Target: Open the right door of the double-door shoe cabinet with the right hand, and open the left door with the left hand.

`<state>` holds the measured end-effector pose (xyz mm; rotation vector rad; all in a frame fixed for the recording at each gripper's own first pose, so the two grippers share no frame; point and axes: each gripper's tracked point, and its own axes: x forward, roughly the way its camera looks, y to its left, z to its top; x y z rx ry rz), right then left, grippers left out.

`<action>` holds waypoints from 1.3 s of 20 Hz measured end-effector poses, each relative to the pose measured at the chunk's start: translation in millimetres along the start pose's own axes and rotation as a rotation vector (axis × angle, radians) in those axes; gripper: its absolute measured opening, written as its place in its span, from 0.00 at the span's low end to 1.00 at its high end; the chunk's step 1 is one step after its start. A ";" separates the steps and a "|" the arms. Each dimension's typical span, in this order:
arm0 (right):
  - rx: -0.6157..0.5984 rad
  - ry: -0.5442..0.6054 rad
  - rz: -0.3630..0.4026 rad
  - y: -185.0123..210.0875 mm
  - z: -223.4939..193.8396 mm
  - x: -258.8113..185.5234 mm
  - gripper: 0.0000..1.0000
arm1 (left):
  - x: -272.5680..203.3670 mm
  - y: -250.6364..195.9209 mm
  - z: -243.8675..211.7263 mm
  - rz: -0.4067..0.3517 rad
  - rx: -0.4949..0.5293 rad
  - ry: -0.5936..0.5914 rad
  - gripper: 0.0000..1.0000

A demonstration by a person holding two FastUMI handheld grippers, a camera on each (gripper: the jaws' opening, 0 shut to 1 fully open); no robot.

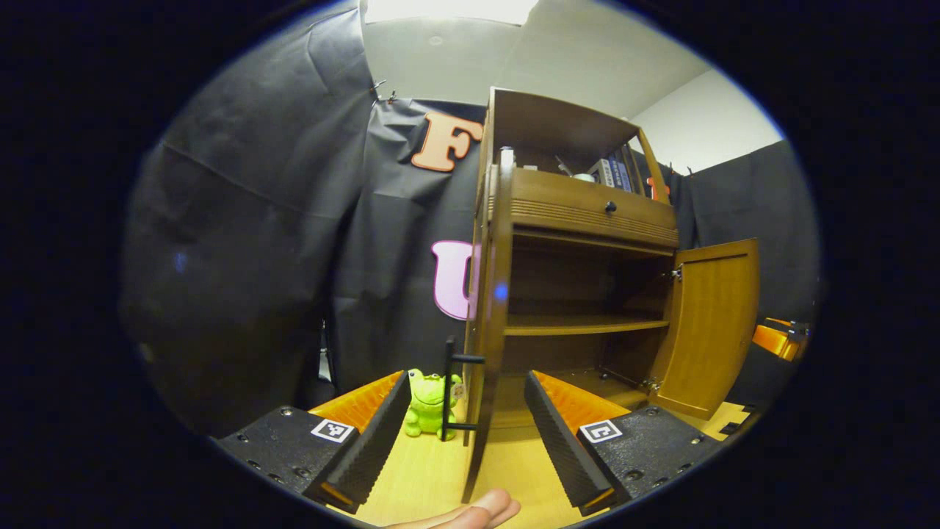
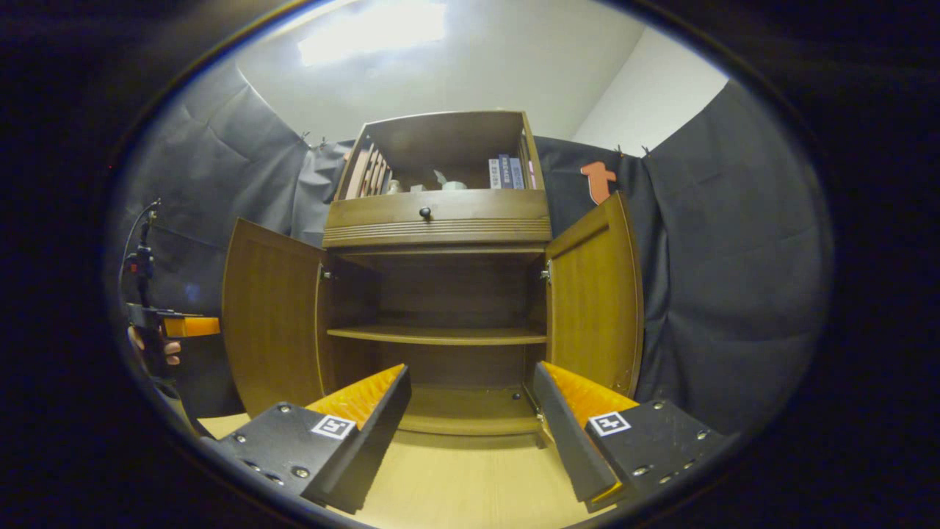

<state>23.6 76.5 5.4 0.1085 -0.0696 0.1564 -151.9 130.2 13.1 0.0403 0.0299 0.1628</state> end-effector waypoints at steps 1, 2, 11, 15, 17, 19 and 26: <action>0.010 -0.005 -0.006 -4.8 2.2 -1.2 1.00 | 0.5 -9.2 6.9 -0.001 0.010 -0.010 0.96; 0.022 -0.005 -0.006 -7.2 3.8 -2.7 1.00 | 1.9 -16.9 9.3 0.003 0.016 -0.007 0.92; 0.057 -0.007 -0.012 -37.1 12.2 -14.3 0.99 | 14.4 -140.8 30.2 -0.137 -0.008 -0.042 0.92; 0.051 0.011 -0.050 -58.8 6.6 -11.7 0.99 | 15.4 -213.1 26.7 -0.260 -0.045 -0.044 0.96; 0.053 0.031 -0.065 -66.0 1.2 -7.4 0.99 | 14.9 -241.4 29.4 -0.309 -0.055 -0.052 0.95; 0.061 0.041 -0.065 -69.0 0.2 -3.2 0.99 | 19.6 -266.3 32.7 -0.354 -0.055 -0.068 0.96; 0.031 0.033 -0.141 -87.6 -3.6 13.4 0.99 | 66.4 -302.0 -1.7 -0.379 -0.011 -0.017 0.92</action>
